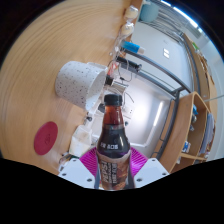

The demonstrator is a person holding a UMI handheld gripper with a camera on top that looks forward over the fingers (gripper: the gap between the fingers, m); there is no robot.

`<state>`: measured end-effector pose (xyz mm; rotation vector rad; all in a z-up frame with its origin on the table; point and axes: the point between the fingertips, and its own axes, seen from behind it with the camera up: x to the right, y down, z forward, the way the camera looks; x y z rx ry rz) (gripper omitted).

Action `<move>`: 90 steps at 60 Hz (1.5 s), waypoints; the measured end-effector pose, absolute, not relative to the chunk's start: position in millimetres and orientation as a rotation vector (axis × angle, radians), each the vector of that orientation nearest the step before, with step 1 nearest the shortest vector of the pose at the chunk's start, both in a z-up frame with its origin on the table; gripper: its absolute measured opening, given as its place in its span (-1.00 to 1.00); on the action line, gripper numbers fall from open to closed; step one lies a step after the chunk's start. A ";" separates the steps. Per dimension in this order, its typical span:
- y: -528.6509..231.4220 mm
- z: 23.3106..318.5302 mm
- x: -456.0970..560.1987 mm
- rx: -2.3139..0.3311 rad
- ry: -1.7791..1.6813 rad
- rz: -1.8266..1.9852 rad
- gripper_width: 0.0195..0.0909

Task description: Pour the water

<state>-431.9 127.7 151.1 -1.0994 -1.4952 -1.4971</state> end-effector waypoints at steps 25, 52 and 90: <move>122.8 149.2 -419.3 -1.232 -1.377 -1.388 -0.45; 100.8 153.5 -411.9 -1.765 -0.088 0.113 -0.45; 103.7 120.8 -423.6 -1.766 -0.021 0.109 0.00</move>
